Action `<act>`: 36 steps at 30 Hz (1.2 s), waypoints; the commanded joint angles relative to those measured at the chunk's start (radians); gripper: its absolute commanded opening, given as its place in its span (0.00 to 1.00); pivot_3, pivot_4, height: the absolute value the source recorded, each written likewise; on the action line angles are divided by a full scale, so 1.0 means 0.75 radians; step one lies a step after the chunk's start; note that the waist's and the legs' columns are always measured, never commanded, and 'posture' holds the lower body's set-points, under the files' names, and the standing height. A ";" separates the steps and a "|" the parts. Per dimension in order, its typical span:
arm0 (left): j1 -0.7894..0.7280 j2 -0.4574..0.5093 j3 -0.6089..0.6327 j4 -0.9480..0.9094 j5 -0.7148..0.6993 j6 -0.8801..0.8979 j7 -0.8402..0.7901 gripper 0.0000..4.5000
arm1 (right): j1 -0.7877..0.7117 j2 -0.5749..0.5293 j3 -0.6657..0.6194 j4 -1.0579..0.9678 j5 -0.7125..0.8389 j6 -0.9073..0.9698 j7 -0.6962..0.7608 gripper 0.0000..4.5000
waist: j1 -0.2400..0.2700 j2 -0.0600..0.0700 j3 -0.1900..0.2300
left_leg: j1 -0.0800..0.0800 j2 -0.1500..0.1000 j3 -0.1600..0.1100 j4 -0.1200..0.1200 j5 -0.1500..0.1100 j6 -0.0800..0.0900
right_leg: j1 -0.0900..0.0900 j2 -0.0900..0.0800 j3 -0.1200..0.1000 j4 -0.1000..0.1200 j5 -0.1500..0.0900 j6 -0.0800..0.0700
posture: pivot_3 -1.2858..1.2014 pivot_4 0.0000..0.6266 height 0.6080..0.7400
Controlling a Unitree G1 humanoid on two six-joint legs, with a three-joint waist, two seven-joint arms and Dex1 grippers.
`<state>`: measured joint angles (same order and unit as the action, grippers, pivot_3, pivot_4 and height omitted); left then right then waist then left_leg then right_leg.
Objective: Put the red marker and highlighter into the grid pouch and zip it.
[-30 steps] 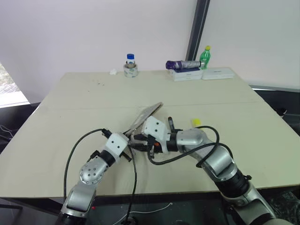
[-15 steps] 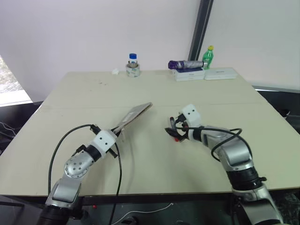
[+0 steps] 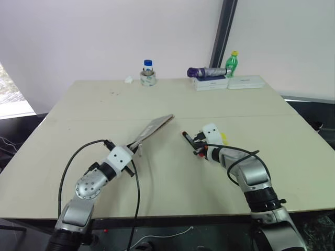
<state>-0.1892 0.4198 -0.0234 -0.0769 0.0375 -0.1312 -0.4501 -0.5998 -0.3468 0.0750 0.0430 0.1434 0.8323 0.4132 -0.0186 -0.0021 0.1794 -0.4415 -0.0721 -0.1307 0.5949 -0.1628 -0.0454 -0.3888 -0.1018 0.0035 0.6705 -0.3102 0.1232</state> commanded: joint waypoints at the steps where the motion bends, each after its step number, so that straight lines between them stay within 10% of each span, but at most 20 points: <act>1: -0.007 -0.021 0.049 -0.033 -0.098 0.020 -0.009 0.00 | 0.005 -0.113 0.042 -0.142 -0.008 -0.065 0.116 0.02 | 0.004 0.000 0.000 | 0.000 0.000 0.000 0.000 0.000 0.000 | 0.000 0.000 0.000 0.000 0.000 0.000 | 0.52 0.24 0.97; 11: -0.040 -0.008 0.033 -0.005 -0.252 0.080 -0.173 0.00 | 0.030 -0.517 -0.036 -0.461 0.119 -0.309 0.546 0.02 | -0.001 0.000 0.000 | 0.000 0.000 0.000 0.001 0.000 0.000 | 0.001 0.000 -0.001 -0.001 0.000 0.000 | 0.52 0.24 0.97; 36: -0.023 0.014 -0.008 -0.055 -0.256 0.074 -0.334 0.00 | -0.077 -0.573 0.185 -0.278 -0.182 -0.602 0.637 0.02 | 0.005 0.000 0.000 | -0.001 0.001 -0.001 0.001 0.000 0.000 | 0.001 -0.001 -0.001 -0.001 0.000 0.000 | 0.52 0.24 0.97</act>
<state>-0.2055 0.4231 -0.0278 -0.0744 -0.1420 -0.0619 -0.6940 -0.6314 -0.7638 0.2220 -0.1597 0.0226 0.4111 0.8842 -0.0148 -0.0021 0.1795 -0.4419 -0.0715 -0.1311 0.5958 -0.1628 -0.0454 -0.3880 -0.1025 0.0028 0.6696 -0.3103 0.1233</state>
